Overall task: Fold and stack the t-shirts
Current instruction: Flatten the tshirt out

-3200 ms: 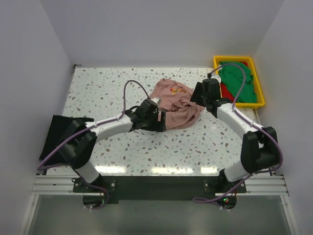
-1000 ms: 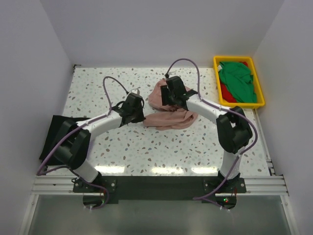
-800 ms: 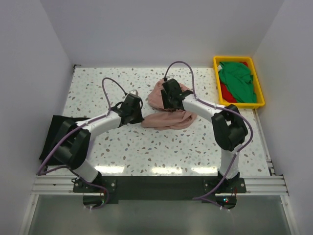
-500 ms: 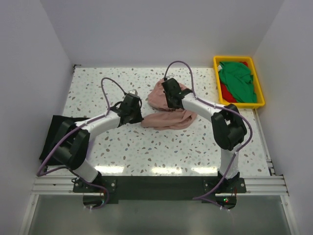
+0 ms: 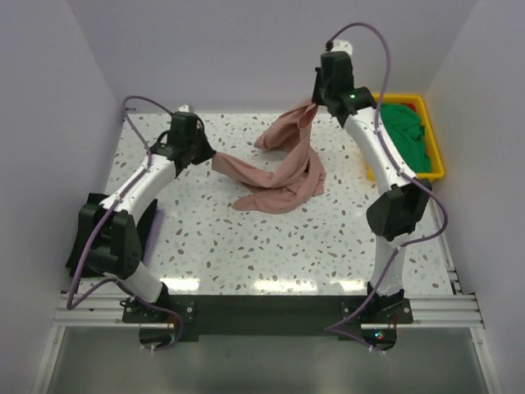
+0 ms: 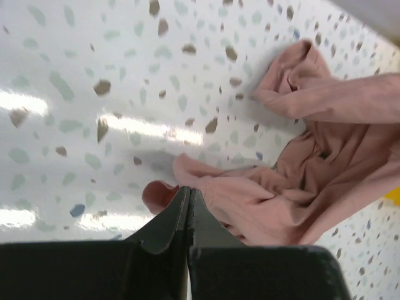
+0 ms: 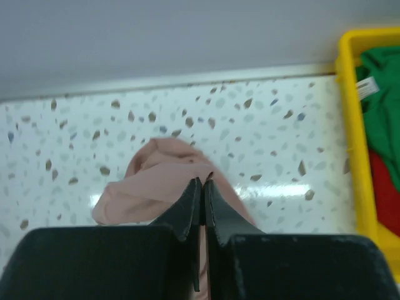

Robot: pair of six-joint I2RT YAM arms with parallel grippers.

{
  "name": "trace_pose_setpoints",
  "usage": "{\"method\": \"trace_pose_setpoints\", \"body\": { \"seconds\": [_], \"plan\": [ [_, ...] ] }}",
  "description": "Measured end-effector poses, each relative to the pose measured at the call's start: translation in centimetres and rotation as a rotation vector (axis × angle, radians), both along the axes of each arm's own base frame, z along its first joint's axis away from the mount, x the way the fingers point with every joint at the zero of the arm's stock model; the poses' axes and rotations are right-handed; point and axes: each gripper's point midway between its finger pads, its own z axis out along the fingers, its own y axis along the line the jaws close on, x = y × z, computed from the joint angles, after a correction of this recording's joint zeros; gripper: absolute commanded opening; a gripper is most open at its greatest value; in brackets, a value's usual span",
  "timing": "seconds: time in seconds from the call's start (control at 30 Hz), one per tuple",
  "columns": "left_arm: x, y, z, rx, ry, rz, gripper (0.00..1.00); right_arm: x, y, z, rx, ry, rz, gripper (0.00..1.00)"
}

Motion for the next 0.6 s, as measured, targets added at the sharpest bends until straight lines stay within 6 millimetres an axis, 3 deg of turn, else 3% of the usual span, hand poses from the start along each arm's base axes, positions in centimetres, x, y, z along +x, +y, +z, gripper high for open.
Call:
{"method": "trace_pose_setpoints", "body": {
  "seconds": [0.17, 0.33, 0.47, 0.6],
  "plan": [
    [4.3, 5.1, 6.8, -0.023, -0.125, 0.107, 0.0, 2.2, -7.8, 8.5, 0.108, -0.171, -0.15, 0.0],
    [6.6, 10.4, 13.4, -0.031, -0.251, 0.206, 0.0, 0.8, -13.1, 12.1, 0.211, -0.231, -0.228, 0.0],
    [7.1, 13.3, 16.5, -0.048, -0.309, 0.243, 0.0, -1.8, -15.2, 13.6, 0.278, -0.254, -0.255, 0.0],
    [6.9, 14.7, 17.9, -0.061, -0.326, 0.255, 0.0, -4.8, -15.0, 14.6, 0.339, -0.276, -0.236, 0.0]
  ]
}}
